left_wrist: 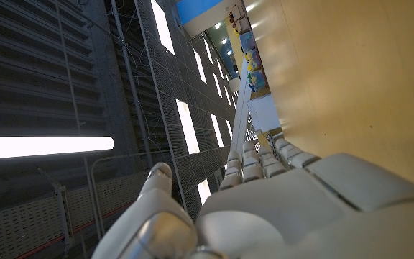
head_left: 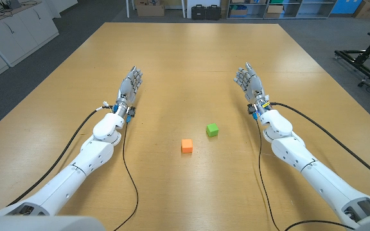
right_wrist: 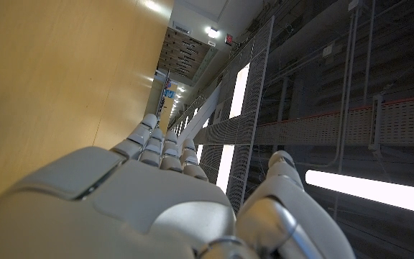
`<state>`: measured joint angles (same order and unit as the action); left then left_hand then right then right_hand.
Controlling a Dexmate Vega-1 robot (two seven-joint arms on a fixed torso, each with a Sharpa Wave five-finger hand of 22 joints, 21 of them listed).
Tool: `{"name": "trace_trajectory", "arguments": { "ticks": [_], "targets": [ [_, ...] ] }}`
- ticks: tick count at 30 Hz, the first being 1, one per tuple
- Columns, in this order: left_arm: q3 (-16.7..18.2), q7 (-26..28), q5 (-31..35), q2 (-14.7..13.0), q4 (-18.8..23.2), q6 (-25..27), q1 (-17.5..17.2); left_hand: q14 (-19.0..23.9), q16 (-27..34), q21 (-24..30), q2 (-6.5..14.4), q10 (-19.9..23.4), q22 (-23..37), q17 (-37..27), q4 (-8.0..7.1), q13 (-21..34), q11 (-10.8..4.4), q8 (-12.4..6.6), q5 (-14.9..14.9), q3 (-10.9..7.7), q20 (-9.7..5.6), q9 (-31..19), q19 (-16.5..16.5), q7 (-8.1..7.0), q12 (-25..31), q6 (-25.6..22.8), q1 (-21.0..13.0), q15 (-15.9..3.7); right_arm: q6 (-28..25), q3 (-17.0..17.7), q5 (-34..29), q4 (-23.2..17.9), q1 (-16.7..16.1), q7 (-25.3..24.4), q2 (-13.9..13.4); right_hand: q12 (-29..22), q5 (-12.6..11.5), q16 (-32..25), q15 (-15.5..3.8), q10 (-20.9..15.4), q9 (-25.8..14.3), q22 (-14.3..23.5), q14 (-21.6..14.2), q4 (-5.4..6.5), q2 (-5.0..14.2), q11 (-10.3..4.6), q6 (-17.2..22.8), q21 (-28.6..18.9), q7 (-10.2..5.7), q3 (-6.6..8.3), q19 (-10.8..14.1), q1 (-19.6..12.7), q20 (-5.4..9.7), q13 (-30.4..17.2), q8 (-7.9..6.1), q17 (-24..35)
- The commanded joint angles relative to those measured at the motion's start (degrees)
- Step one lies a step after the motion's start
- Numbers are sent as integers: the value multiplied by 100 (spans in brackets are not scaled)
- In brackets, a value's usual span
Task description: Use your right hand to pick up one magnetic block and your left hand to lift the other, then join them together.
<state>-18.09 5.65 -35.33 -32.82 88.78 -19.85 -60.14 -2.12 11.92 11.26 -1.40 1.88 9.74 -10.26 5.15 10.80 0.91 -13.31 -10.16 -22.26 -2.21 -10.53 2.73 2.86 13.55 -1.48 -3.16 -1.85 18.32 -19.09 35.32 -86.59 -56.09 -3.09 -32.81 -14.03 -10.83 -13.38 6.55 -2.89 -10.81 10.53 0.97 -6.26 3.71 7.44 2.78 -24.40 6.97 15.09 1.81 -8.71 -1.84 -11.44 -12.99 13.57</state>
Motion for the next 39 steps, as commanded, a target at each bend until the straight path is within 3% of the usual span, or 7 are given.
{"name": "trace_trajectory", "arguments": {
  "ticks": [1, 17, 28, 39],
  "targets": [
    [98, -9, -64, -110, 348, -88, -357, 103, 57, 9, 29, 134, 16, -18, 40, 21, -2, -52, -12, -33, -478, -32, -22, -5, 41, -84, -51, -15, 78, 91, -134, -367, -386, -148, -206, -41, -10, -40, 0, -100, -13, 25, -69, -29, 7, 1, 74, -41, 278, 43, 60, -98, -4, -16, -51, 12],
    [278, 36, -67, -265, 801, -346, -969, 212, 56, 31, 57, 257, 16, -18, 110, 23, -13, -82, -7, -70, -461, -36, -146, -23, 50, -251, -86, -30, 117, 212, -1149, -1171, -1031, -896, -609, -87, 15, -74, -5, -260, -13, 30, -197, -115, 113, -108, 269, -32, 176, 136, 139, -295, -11, -12, -93, 4],
    [336, 235, 214, -371, 1108, -376, -1279, 234, 48, 17, 70, 299, 16, -18, 138, 24, -41, -78, -8, -85, -448, -38, -140, -38, 51, -278, -100, -38, -205, 364, -1764, -1717, -1416, -1295, -951, -154, 23, -96, -24, -491, -17, 33, -319, -245, 205, -394, 514, -13, -65, 265, 227, -609, -29, -11, -147, -3],
    [424, 320, 315, -306, 1208, -656, -1587, 344, 64, 21, 85, 400, 17, -18, 180, 26, -51, -93, -10, -109, -418, -41, -188, -40, 65, -375, -119, -52, -382, 519, -2497, -2064, -1766, -1608, -1223, -174, 21, -121, -42, -580, -19, 32, -434, -325, 243, -549, 511, -8, -325, 358, 306, -850, -39, -13, -120, -9]
  ]
}}
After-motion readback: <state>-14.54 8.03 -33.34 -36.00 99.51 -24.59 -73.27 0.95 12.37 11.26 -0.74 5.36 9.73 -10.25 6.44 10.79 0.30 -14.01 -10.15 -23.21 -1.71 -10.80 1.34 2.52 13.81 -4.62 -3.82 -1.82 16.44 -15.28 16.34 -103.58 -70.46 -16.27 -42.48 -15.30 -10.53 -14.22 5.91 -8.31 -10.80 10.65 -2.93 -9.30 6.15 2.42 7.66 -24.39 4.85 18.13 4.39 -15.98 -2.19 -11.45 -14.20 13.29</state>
